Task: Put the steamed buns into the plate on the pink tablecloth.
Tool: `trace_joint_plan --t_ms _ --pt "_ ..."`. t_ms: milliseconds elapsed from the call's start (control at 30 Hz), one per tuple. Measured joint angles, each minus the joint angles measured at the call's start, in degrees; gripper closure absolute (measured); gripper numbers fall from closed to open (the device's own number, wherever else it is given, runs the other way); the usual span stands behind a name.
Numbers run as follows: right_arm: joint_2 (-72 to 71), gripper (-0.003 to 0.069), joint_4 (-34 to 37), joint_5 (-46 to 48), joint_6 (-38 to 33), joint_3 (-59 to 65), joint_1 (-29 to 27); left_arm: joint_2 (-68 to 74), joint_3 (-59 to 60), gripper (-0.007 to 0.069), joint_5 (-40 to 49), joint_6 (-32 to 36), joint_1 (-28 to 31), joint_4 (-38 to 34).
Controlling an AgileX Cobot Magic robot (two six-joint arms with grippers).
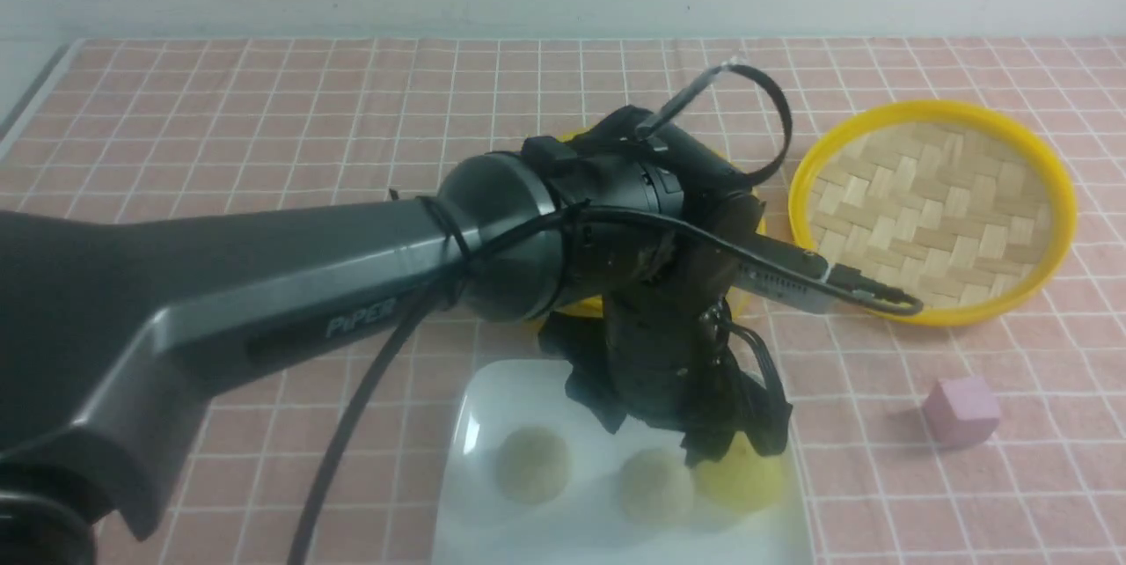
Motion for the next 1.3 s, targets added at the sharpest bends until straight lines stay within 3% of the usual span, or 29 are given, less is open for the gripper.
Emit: trace_joint_plan --t_ms 133,300,433,467,533,633,800,1300 --pt "-6.3 0.0561 2.6 0.4 2.1 -0.9 0.0 -2.1 0.0 0.0148 0.2 0.0 0.0 0.7" --pt "-17.9 0.0563 6.8 0.2 4.1 0.8 0.0 -4.1 0.0 0.0260 1.2 0.0 0.0 1.0" --pt "-23.1 0.0624 4.2 -15.4 4.1 8.4 0.0 -4.2 0.0 0.0408 1.2 0.0 0.0 1.3" --pt "-23.3 0.0634 4.2 -17.3 4.2 9.3 0.0 -4.2 0.0 0.0415 1.2 0.0 0.0 1.3" --pt "-23.6 0.0666 0.7 -28.9 4.8 15.5 0.0 -4.2 0.0 0.0502 1.2 0.0 0.0 1.4" --pt "-23.6 0.0671 -1.0 -36.5 5.2 19.4 0.0 -4.2 0.0 0.0557 1.6 0.0 0.0 1.5" --pt "-23.6 0.0669 -1.9 -44.1 5.2 21.9 0.0 -4.2 0.0 0.0594 1.8 0.0 0.0 1.6" --pt "-23.6 0.0661 -2.3 -45.3 5.2 22.2 0.0 -4.2 0.0 0.0584 1.9 0.0 0.0 2.9"
